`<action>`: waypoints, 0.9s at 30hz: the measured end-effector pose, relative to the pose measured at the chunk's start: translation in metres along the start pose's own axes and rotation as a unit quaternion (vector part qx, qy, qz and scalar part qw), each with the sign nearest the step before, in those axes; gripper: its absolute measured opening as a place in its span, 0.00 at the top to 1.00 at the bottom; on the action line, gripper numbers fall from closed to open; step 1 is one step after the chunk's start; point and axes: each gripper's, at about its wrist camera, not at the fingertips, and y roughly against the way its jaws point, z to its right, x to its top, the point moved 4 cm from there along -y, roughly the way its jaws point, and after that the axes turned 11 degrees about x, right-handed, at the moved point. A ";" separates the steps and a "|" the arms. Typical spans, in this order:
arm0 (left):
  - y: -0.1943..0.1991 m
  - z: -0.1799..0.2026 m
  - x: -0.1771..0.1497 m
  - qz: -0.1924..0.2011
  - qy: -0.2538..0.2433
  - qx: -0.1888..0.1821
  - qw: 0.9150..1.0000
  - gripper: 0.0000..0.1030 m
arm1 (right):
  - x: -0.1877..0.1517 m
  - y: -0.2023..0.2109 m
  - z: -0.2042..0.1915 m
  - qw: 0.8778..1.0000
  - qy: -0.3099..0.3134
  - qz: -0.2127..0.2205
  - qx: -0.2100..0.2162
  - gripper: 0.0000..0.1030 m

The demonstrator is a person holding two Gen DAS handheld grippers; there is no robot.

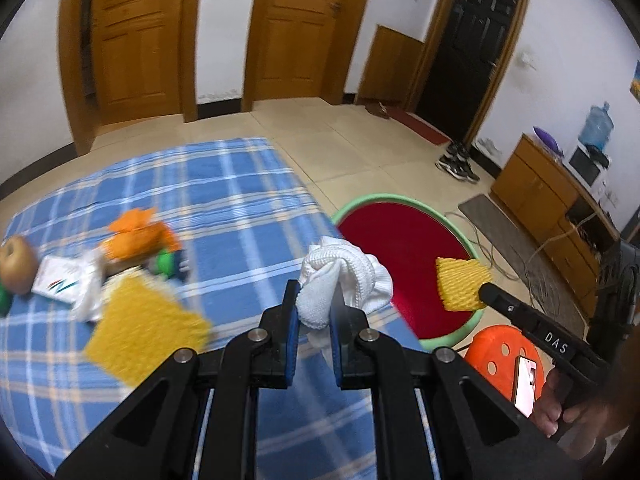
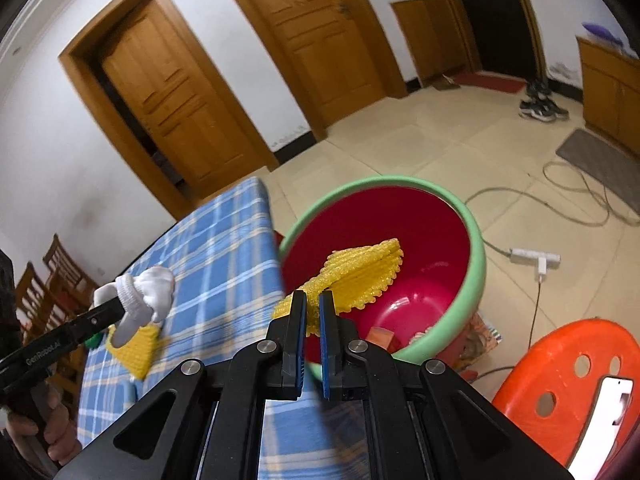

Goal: Collect trash
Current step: 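Carry the glove and foam net over the red bucket and open both tools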

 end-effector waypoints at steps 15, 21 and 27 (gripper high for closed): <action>-0.077 0.070 0.006 -0.045 -0.050 -0.011 0.998 0.88 | 0.003 -0.004 0.045 0.999 -0.051 0.009 -0.011 0.88; -0.083 0.084 0.007 -0.047 -0.059 -0.025 0.997 0.76 | 0.000 0.001 0.055 0.998 -0.067 0.019 -0.010 0.74; -0.077 0.086 0.009 -0.037 -0.057 -0.026 0.997 0.63 | -0.003 0.007 0.055 0.997 -0.075 0.024 -0.005 0.73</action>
